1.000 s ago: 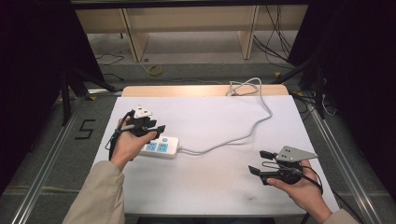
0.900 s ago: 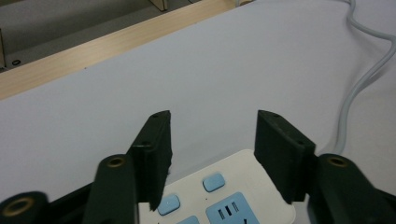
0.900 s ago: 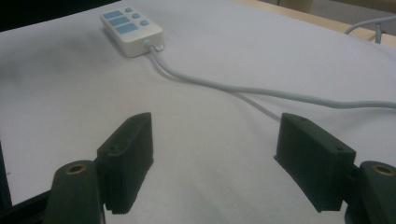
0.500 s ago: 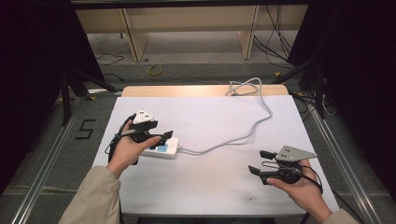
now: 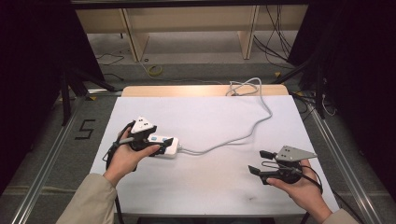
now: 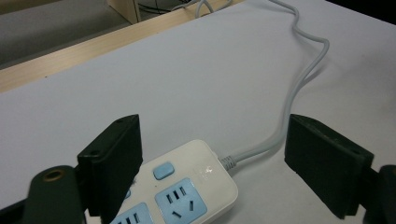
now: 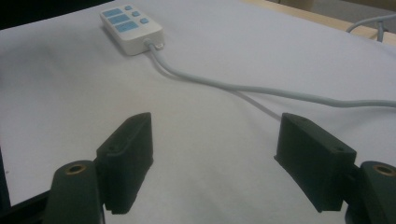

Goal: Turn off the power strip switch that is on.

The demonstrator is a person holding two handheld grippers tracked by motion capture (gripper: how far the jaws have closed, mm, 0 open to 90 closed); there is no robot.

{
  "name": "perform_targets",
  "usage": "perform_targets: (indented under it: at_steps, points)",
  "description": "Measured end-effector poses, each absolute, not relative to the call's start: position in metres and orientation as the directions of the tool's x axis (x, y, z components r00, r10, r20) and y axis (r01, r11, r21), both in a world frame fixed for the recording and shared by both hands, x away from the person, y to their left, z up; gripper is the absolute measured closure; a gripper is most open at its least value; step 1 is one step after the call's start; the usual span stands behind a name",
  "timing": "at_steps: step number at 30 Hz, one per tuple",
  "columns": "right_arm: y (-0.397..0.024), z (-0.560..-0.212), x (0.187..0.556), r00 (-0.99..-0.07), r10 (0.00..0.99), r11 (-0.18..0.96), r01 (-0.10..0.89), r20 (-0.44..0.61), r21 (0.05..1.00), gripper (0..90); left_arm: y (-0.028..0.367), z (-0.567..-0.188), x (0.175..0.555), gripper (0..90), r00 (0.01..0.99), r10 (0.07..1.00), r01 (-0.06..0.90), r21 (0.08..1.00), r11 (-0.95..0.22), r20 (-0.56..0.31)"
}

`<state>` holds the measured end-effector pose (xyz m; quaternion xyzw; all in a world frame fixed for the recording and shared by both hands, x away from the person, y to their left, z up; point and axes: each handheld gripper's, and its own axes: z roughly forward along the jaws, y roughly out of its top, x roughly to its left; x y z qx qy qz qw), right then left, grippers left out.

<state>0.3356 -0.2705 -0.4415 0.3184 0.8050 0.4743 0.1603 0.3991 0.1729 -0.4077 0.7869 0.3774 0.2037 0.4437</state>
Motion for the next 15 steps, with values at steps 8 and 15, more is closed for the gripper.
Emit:
perform_targets:
  at_steps: [8,15]
  points:
    - [-0.271,-0.441,0.336,-0.746,0.665,0.347,0.360,0.044,0.866,27.5,0.169,-0.421,0.382,18.0,0.646,0.763,0.377,0.862,-0.340,0.018]
    - [-0.271,-0.441,0.336,-0.745,0.665,0.345,0.361,0.046,0.867,27.5,0.173,-0.425,0.369,17.4,0.659,0.751,0.352,0.865,-0.359,0.044]
